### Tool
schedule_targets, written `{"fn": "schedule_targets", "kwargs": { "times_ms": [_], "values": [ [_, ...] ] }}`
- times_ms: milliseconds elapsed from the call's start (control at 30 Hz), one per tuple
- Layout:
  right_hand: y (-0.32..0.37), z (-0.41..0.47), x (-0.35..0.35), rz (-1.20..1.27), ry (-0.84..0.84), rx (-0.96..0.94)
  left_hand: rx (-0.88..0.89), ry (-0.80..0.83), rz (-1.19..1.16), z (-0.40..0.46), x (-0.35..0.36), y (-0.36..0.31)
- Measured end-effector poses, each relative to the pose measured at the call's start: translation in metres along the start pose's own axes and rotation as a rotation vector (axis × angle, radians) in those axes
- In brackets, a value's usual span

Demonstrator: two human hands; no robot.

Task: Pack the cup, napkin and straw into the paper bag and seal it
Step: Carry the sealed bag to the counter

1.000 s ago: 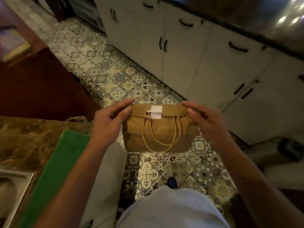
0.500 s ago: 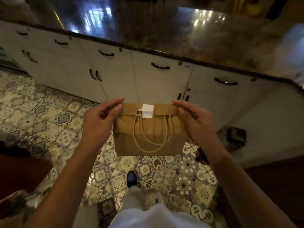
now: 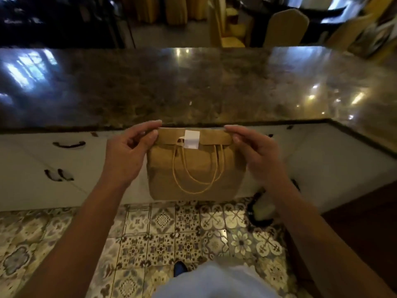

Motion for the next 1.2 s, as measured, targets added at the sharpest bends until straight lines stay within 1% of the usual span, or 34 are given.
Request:
{"fn": "schedule_targets", "kwargs": {
  "times_ms": [67, 133, 267, 367, 467, 567, 667, 733, 800, 867, 900, 967, 1200],
  "values": [
    [0.003, 0.028, 0.005, 0.056, -0.042, 0.031, 0.052, 0.039, -0.033, 0.036, 0.012, -0.005],
    [0.005, 0.060, 0.009, 0.083, -0.094, 0.025, 0.081, 0.060, -0.063, 0.071, 0.025, -0.009],
    [0.005, 0.126, 0.015, 0.006, -0.152, -0.094, 0.145, 0.071, -0.077, 0.137, 0.055, -0.016],
    [-0.002, 0.176, 0.013, -0.051, -0.193, -0.131, 0.185, 0.099, -0.090, 0.183, 0.085, -0.019],
    [-0.020, 0.231, 0.015, -0.041, -0.176, -0.161, 0.209, 0.110, -0.088, 0.231, 0.118, -0.012],
    [-0.046, 0.287, 0.014, -0.026, -0.181, -0.141, 0.191, 0.135, -0.082, 0.278, 0.154, -0.009],
    [-0.068, 0.333, 0.014, -0.025, -0.177, -0.155, 0.214, 0.148, -0.055, 0.316, 0.184, -0.012],
    [-0.085, 0.389, 0.014, -0.014, -0.162, -0.166, 0.229, 0.136, -0.031, 0.361, 0.216, -0.014],
    [-0.093, 0.402, 0.019, -0.030, -0.150, -0.148, 0.229, 0.139, -0.019, 0.373, 0.221, -0.011],
    [-0.112, 0.447, 0.017, -0.017, -0.149, -0.128, 0.225, 0.161, 0.009, 0.414, 0.252, -0.007],
    [-0.115, 0.451, 0.019, -0.006, -0.140, -0.122, 0.232, 0.182, 0.024, 0.418, 0.254, -0.004],
    [-0.138, 0.491, 0.023, -0.015, -0.140, -0.100, 0.210, 0.212, 0.058, 0.454, 0.282, 0.006],
    [-0.191, 0.553, 0.046, -0.046, -0.124, -0.008, 0.150, 0.223, 0.112, 0.514, 0.325, 0.046]
  ]
}}
Point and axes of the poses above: each hand's wrist, its own z-axis towards the middle knuckle, its own x-axis out of the palm, y = z × x, the point moved 3 cm from there along z, towards the middle knuckle, and after that the axes turned 14 degrees about -y, right-handed, at the moved point
